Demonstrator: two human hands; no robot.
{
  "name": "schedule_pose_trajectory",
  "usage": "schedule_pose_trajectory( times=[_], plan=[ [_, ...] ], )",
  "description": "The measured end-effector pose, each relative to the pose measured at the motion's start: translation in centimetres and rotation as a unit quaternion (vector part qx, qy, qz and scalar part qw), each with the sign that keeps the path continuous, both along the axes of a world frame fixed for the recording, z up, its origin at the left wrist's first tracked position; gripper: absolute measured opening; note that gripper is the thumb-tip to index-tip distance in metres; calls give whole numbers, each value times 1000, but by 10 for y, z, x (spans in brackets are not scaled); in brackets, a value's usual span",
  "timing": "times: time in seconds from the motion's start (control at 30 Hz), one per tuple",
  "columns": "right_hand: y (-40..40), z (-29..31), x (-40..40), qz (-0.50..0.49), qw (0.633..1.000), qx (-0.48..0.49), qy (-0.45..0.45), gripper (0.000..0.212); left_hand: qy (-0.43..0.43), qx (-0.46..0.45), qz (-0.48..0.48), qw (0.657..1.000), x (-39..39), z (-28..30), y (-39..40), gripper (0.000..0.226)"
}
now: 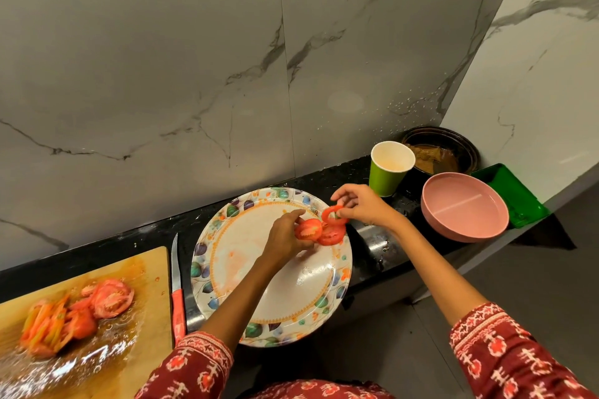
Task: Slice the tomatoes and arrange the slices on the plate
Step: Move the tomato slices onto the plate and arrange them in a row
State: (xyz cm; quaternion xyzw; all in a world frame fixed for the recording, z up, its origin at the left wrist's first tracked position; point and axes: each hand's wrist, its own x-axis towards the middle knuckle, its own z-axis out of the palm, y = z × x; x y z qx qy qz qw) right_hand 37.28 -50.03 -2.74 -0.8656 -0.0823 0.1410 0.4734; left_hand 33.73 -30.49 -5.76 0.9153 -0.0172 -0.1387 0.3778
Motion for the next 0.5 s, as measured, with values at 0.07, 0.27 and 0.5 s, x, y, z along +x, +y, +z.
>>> schedule_pose_trajectory(
  times=[0.07,0.27,0.5],
  plan=[
    [-6,3,1,-51,997,57,1,32,-10,0,-16,1000,0,1,-11,75],
    [-10,4,-1,-90,990,107,28,33,-13,8,-39,999,-4,-2,-25,78],
    [9,7,-2,-4,997,38,70,23,-6,-7,8,1000,-3,-2,-1,75]
  ],
)
